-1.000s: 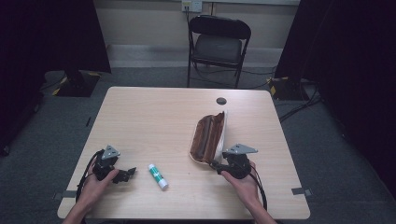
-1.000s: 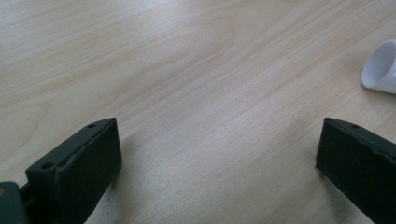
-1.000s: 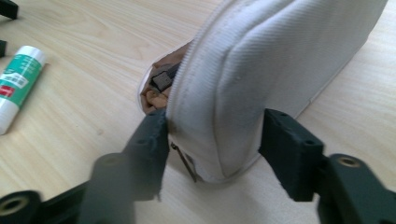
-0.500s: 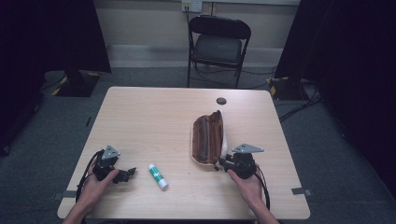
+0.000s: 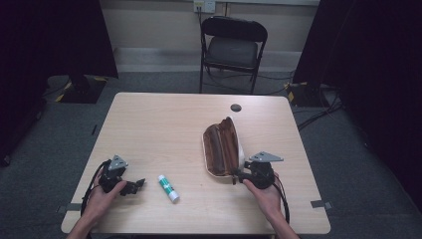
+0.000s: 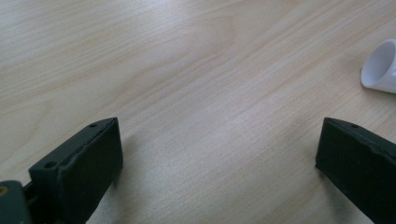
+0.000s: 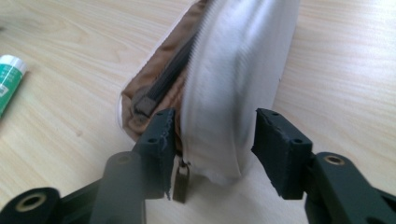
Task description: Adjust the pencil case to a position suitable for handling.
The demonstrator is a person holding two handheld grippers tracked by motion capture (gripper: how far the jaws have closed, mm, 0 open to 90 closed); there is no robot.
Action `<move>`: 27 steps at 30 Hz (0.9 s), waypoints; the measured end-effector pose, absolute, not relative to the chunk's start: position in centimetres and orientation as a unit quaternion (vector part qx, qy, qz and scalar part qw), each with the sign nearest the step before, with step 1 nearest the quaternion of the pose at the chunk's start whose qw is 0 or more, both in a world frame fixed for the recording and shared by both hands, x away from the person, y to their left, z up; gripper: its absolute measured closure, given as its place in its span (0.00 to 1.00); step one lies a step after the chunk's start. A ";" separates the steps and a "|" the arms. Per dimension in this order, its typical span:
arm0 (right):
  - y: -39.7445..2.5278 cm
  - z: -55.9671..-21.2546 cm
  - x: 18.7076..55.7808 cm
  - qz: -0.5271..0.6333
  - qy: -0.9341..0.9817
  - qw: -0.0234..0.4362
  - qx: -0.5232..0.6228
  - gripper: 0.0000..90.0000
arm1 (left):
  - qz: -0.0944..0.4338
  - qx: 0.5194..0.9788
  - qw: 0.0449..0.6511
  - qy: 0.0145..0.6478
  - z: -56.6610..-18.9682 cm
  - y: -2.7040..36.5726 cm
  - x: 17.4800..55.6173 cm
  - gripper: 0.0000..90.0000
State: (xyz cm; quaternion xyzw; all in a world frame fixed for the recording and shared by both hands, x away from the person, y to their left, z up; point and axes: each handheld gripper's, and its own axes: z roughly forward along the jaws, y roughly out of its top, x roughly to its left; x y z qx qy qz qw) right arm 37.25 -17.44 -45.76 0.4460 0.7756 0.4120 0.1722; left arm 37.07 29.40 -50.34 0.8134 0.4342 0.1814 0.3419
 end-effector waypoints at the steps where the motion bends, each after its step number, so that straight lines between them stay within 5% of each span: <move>1: -17.3 -45.7 37.3 0.413 0.775 0.172 0.446 0.53 | 0.181 0.814 0.342 0.434 -50.3 29.4 37.1 0.00; 5: -17.0 -45.4 37.4 0.419 0.769 0.191 0.444 0.53 | 0.182 0.813 0.341 0.434 -50.3 29.4 37.1 0.00; 15: -17.4 -45.4 37.9 0.412 0.761 0.201 0.459 0.74 | 0.182 0.813 0.342 0.434 -50.3 29.4 37.1 0.00; 27: -17.6 -44.6 36.8 0.454 0.782 0.155 0.399 0.85 | 0.183 0.814 0.341 0.433 -50.3 29.4 37.1 0.00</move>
